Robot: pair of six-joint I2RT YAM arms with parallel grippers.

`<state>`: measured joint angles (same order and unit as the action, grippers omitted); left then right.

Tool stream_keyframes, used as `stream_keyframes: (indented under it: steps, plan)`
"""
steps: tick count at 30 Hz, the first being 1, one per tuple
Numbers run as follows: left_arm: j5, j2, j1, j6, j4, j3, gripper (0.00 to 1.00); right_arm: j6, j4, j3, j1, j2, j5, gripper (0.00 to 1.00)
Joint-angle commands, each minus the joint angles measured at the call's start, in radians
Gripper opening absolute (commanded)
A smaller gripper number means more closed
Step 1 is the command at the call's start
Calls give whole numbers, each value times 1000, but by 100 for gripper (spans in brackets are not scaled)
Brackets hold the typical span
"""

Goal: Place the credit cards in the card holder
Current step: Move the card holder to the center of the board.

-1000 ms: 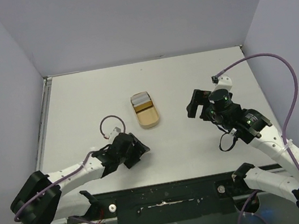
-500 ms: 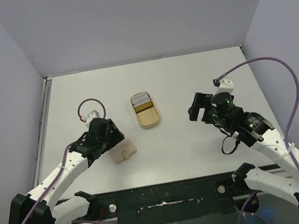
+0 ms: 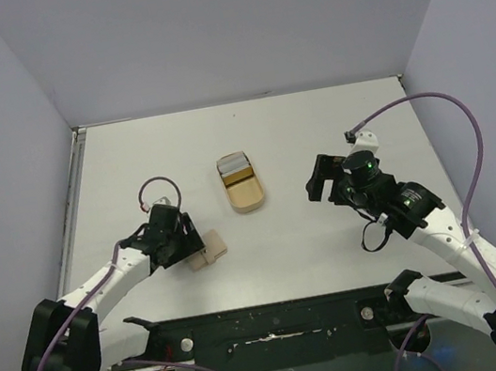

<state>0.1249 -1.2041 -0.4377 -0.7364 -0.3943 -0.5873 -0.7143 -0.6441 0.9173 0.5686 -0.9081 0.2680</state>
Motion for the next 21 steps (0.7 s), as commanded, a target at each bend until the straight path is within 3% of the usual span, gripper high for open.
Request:
stream_keyframes:
  steps: [1,5,12,17,21]
  plan:
    - [-77,-19,1,9,81,20,68,5,41,14,-6,-3,-15,98]
    - [-184,-5,-23,-15,117,37,55,1,40,13,-8,-7,-17,98]
    - [-281,1,-153,-177,269,84,44,-21,37,9,-7,-35,-28,98]
    - [-280,-68,-325,-316,438,75,41,-29,36,9,-6,-43,-41,98]
    - [-294,-130,-379,-325,512,41,41,-40,40,8,-5,-37,-51,98]
